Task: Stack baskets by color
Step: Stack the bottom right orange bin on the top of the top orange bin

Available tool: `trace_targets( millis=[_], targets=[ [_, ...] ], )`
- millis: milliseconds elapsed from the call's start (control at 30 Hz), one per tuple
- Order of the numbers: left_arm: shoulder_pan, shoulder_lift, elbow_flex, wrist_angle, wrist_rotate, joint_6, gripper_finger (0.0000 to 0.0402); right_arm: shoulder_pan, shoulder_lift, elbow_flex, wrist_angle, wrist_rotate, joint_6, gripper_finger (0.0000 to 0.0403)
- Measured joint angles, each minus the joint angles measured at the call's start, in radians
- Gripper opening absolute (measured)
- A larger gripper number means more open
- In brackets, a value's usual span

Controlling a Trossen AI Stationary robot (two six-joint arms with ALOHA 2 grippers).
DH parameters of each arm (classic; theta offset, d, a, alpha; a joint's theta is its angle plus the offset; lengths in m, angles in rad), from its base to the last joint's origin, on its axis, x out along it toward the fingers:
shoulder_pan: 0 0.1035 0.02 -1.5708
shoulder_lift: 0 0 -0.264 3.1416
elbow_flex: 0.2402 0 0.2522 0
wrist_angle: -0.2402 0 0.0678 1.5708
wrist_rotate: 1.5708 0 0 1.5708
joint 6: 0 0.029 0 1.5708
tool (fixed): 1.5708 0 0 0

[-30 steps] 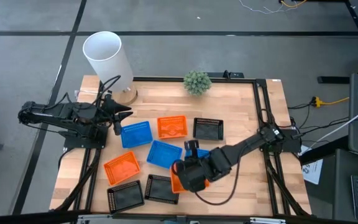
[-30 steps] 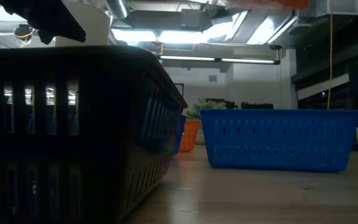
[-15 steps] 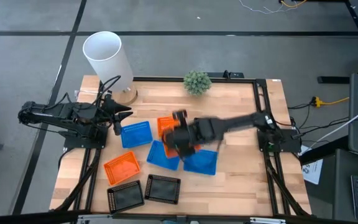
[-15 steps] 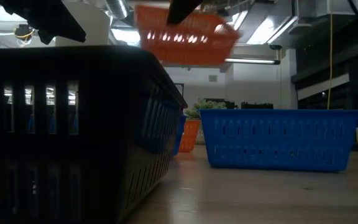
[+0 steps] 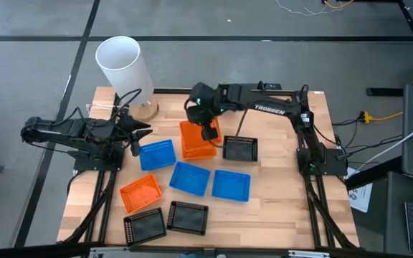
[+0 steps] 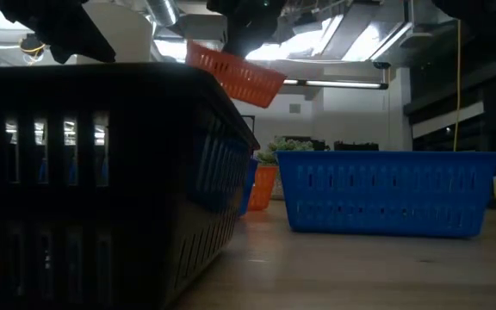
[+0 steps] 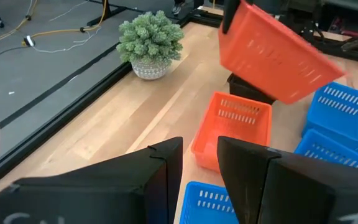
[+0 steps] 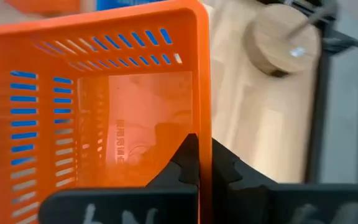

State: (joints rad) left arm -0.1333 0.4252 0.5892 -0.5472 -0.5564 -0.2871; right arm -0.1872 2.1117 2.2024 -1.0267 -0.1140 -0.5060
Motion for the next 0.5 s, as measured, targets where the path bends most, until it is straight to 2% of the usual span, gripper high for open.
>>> trace_targets(
  millis=[167, 500],
  targets=[
    [0.000, 0.000, 0.000, 0.001, 0.000, -0.027, 0.0092, -0.023, 0.004, 0.000, 0.011, -0.103, 0.000, 0.0000],
    [0.000, 0.000, 0.000, 0.001, 0.000, -0.028, 0.0092, -0.003, 0.132, -0.001, 0.055, -0.109, 0.000, 0.0000]
  ],
)
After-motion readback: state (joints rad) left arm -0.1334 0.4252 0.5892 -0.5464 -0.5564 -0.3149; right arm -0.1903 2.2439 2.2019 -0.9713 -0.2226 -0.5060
